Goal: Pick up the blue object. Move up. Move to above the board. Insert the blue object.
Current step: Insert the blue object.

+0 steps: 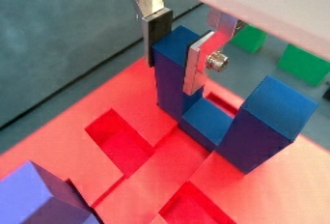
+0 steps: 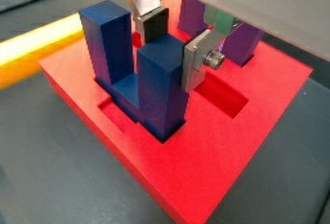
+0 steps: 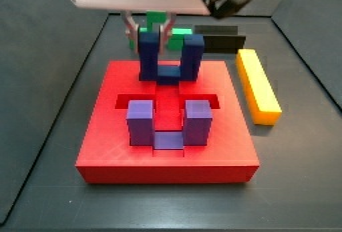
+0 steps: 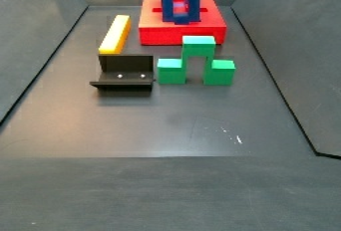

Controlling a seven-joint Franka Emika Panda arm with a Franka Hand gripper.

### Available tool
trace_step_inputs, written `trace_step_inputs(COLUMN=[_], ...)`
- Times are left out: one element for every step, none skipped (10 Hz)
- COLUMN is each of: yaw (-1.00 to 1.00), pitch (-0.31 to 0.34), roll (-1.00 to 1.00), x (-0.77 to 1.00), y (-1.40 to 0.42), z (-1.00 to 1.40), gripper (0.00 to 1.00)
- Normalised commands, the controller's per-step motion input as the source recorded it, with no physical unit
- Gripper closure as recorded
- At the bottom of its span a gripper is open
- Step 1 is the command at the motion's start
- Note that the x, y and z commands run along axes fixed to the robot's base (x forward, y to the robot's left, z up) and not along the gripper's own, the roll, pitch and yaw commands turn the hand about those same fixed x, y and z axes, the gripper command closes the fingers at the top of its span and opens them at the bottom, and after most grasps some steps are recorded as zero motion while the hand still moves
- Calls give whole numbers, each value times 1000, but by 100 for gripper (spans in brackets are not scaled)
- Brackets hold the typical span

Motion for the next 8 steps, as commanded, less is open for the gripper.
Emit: trace_step_inputs(yaw=[6, 54, 69, 29, 0, 0, 0, 0], pitch=[-86, -174, -107, -84, -74, -50, 0, -34], roll=[93, 13, 19, -3, -167, -226, -21, -13], x=[0, -66, -6, 0, 0, 0, 0, 0], y=[43, 69, 74, 151, 177, 180, 0, 0], z=[-697, -926, -1000, -1000, -834, -89, 0, -31], gripper=[100, 100, 100, 100, 100, 100, 100, 100])
